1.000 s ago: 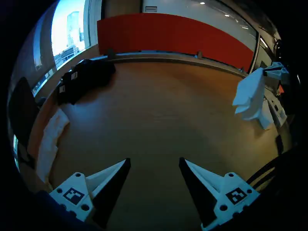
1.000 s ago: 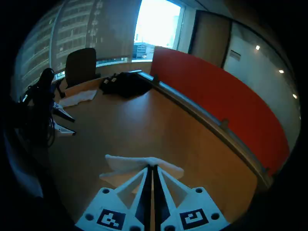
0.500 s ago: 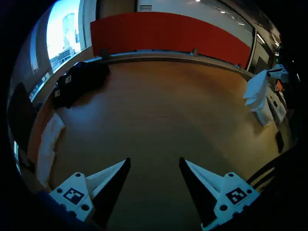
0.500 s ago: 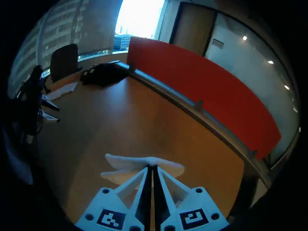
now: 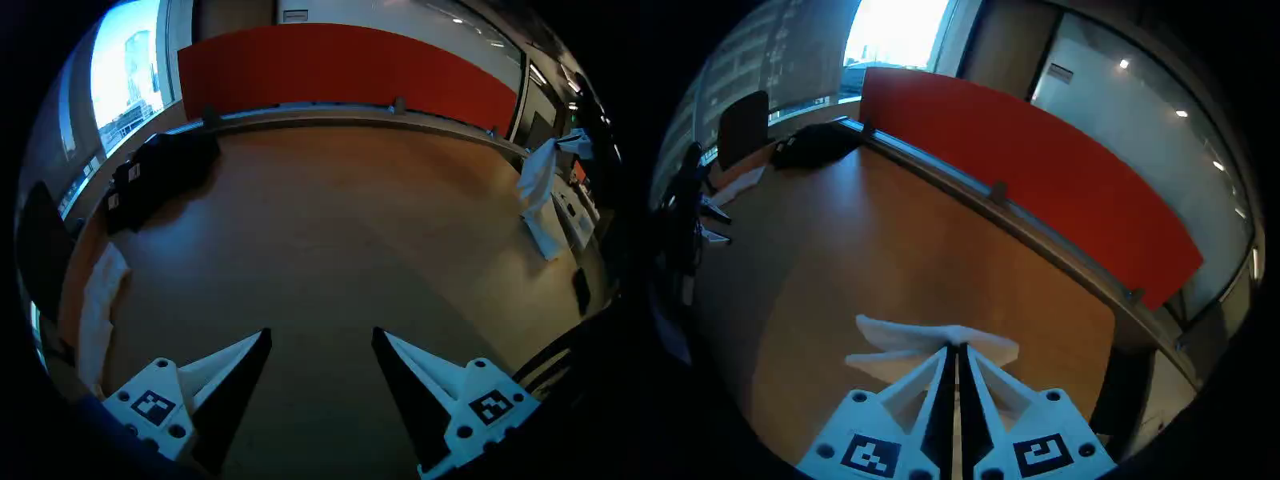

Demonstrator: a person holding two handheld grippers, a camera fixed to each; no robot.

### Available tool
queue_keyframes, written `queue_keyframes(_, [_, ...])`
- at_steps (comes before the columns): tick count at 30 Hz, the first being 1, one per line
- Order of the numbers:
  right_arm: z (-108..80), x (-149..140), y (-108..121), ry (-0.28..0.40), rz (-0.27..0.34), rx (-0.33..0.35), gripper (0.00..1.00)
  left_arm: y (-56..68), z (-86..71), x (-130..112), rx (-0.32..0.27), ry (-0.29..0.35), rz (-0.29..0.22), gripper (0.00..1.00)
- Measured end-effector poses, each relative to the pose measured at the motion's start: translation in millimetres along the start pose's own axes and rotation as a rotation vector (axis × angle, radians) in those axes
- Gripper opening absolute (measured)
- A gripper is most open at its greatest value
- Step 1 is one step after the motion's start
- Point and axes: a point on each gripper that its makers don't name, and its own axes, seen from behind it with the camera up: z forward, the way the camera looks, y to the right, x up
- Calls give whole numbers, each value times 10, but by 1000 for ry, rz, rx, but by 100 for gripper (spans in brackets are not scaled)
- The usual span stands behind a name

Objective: Fold towel

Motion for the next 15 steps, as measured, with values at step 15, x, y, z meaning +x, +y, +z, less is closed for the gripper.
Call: queue_keyframes(15, [-106, -191, 427, -29, 33, -50, 7, 98, 11, 37, -2, -2, 10, 93])
